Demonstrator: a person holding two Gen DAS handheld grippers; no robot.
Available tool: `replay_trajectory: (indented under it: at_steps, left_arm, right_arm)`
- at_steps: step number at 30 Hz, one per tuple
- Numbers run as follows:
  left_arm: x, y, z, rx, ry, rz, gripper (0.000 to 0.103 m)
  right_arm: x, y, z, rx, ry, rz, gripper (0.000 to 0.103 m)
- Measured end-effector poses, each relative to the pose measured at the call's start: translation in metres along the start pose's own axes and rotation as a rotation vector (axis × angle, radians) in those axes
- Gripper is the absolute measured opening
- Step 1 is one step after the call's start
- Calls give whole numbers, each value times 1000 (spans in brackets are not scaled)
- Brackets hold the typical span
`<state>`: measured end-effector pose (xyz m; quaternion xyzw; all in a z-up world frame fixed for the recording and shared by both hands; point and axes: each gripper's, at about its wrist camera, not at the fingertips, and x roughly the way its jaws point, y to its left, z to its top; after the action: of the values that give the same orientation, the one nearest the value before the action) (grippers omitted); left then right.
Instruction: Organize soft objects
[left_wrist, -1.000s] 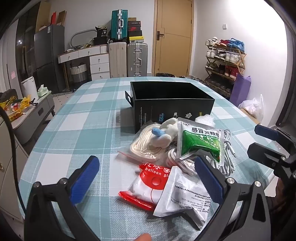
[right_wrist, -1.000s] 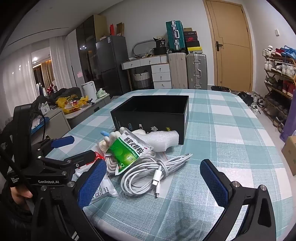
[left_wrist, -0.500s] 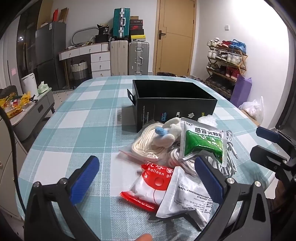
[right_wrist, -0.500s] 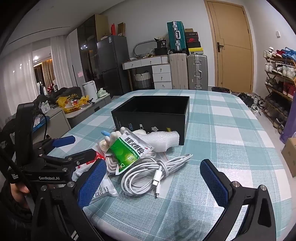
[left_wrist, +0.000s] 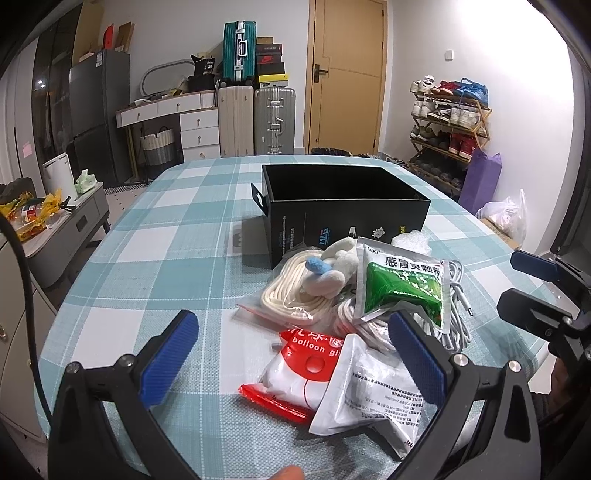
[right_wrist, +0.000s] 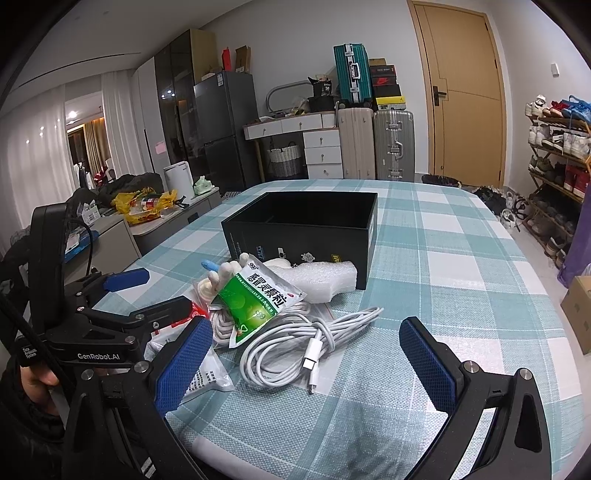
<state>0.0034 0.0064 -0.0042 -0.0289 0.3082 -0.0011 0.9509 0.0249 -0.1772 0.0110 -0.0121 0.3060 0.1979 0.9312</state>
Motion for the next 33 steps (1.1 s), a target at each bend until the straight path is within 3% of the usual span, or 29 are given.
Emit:
replay_trajectory:
  at_steps: [23,33]
  left_arm:
    - [1,6,1,5,50,-36,103]
    - [-3,14,3,-8,31,-43,103]
  right_arm:
    - [2,7,2,-33,25,-2,103]
    - [9,7,3,-31,53,32,103]
